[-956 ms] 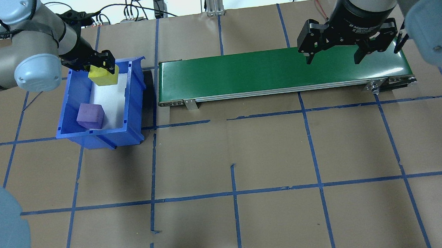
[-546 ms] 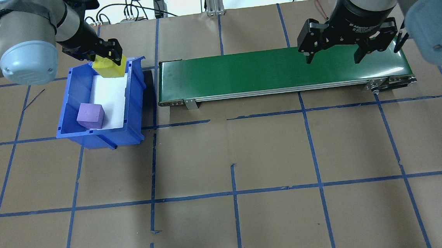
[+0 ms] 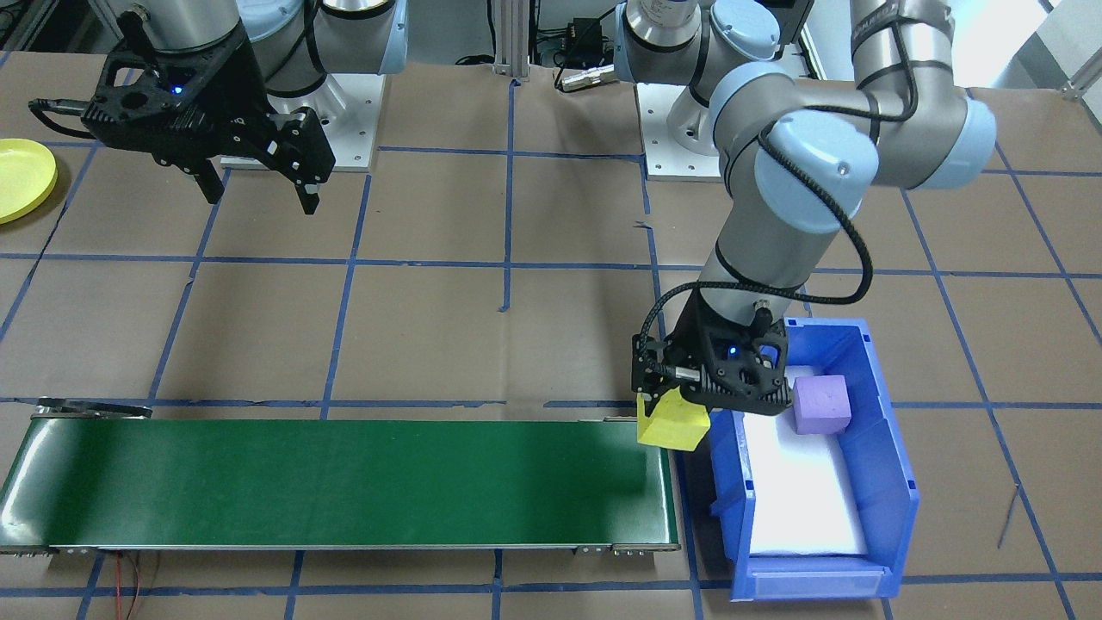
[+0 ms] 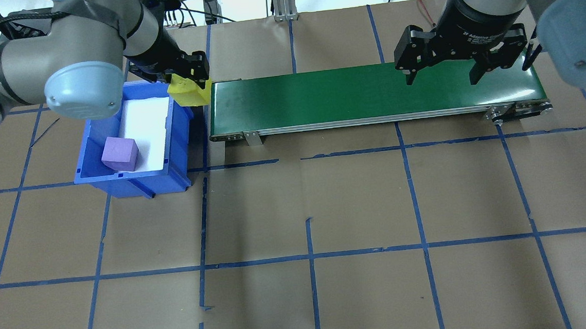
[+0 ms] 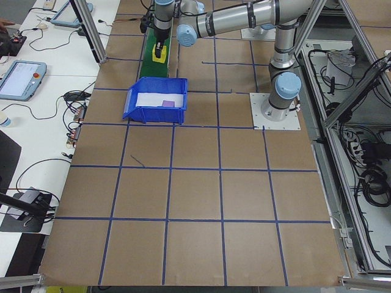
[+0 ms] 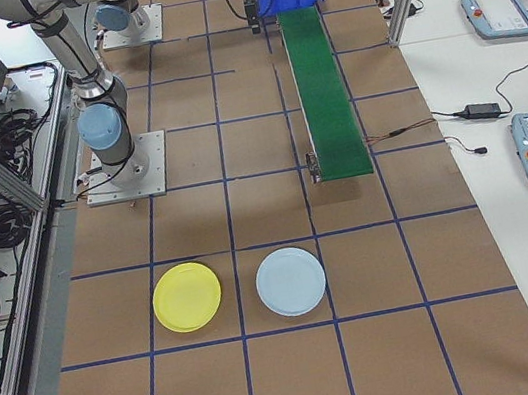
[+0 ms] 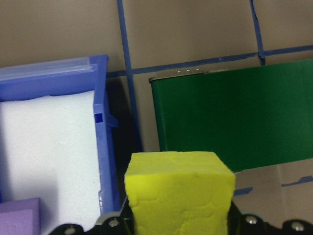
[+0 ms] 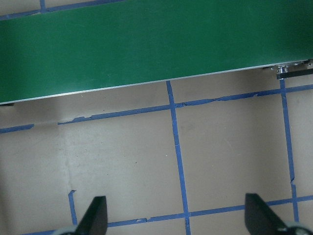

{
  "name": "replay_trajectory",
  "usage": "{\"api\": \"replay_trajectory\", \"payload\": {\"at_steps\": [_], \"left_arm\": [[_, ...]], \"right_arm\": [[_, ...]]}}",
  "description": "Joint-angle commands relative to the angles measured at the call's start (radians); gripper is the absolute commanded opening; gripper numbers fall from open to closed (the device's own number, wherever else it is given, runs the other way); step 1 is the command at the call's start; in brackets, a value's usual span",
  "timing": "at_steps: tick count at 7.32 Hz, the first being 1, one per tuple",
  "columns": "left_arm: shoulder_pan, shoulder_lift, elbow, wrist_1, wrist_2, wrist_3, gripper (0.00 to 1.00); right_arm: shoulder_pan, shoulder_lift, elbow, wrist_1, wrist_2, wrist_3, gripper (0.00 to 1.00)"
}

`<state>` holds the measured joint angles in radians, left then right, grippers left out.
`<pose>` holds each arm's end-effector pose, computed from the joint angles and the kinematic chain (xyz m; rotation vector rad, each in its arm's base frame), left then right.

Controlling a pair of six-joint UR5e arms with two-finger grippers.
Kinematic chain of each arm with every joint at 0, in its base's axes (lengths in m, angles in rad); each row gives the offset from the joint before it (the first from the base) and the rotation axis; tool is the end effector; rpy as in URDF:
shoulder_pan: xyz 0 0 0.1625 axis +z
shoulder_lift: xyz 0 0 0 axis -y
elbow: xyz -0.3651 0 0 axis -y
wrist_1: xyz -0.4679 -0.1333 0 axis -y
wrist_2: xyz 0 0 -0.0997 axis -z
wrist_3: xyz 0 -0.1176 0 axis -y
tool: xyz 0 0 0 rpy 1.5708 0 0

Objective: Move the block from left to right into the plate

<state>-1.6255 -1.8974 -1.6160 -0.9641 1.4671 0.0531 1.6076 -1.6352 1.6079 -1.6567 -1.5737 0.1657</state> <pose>-0.1823 -0.6683 0.2478 -0.1810 -3.0121 0.3559 0.1533 -0.5513 0.4340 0.2017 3.1215 -0.1768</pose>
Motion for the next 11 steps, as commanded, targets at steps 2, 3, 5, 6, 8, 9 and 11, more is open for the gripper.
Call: {"api": "replay_trajectory", "payload": {"at_steps": [2, 3, 5, 6, 8, 9, 11], "left_arm": [[-0.005, -0.133, -0.001, 0.143, -0.064, -0.030, 0.23], [-0.005, -0.158, -0.001, 0.146, -0.088, -0.038, 0.23], [-0.005, -0.161, -0.001, 0.142, -0.090, -0.086, 0.99], [-0.007, -0.152, -0.001, 0.139, -0.090, -0.117, 1.00], [0.001, -0.068, 0.022, 0.080, -0.074, -0.086, 1.00], [0.012, -0.014, 0.024, 0.021, -0.006, -0.032, 1.00], [0.077, 0.033, 0.022, -0.043, 0.022, 0.083, 1.00]], "right_arm": [[0.000, 0.000, 0.001, 0.002, 0.000, 0.000, 1.00], [0.000, 0.000, 0.000, 0.002, 0.000, 0.000, 1.00], [0.000, 0.000, 0.000, 0.002, 0.000, 0.000, 1.00], [0.000, 0.000, 0.000, 0.002, 0.000, 0.000, 1.00], [0.000, 0.000, 0.000, 0.002, -0.002, 0.000, 1.00], [0.000, 0.000, 0.000, 0.000, -0.002, 0.000, 1.00], [-0.030, 0.002, -0.013, -0.003, 0.006, -0.012, 1.00]]}}
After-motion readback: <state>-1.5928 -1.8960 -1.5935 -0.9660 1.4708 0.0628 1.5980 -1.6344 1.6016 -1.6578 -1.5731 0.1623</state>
